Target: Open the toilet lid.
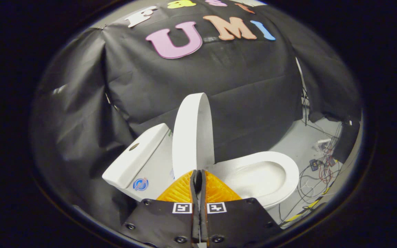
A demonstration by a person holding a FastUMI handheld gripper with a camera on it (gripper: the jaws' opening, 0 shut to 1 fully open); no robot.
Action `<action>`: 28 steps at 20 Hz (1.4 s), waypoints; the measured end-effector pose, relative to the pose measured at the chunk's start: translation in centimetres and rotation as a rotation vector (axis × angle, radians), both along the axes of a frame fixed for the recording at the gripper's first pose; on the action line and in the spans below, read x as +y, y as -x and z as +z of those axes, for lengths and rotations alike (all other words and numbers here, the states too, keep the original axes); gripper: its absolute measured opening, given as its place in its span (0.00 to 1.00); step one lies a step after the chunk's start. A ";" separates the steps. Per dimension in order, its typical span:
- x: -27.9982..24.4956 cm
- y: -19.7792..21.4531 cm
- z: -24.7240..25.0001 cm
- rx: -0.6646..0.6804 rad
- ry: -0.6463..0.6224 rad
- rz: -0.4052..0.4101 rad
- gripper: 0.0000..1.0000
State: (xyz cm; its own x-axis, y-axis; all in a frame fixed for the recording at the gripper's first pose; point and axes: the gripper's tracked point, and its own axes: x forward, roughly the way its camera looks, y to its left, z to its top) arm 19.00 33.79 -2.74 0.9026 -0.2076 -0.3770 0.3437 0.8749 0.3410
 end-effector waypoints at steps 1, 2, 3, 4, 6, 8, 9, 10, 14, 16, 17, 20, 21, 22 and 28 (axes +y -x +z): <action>0.7 -0.3 0.2 -0.004 0.012 0.007 0.02; 1.1 -0.5 0.5 -0.007 0.020 0.014 0.01; 1.6 -0.8 0.5 -0.011 0.024 0.015 0.02; 2.1 -1.2 0.6 -0.011 0.034 0.018 0.02; 2.8 -1.6 0.8 0.003 0.080 0.027 0.02; 3.7 -1.9 1.0 0.013 0.111 0.034 0.02; 4.3 -2.1 1.1 0.015 0.120 0.036 0.02; 4.8 -2.5 1.1 0.016 0.126 0.039 0.02; 6.3 -3.4 1.3 0.021 0.192 0.051 0.01; 6.8 -3.5 1.3 0.027 0.220 0.040 0.01; 7.0 -3.7 1.2 0.023 0.224 0.032 0.02; 8.4 -4.3 1.2 0.025 0.236 0.047 0.02; 8.8 -4.6 1.2 0.028 0.256 0.056 0.01; 9.3 -4.9 1.1 0.029 0.271 0.063 0.01; 10.8 -5.4 0.9 0.010 0.305 0.053 0.02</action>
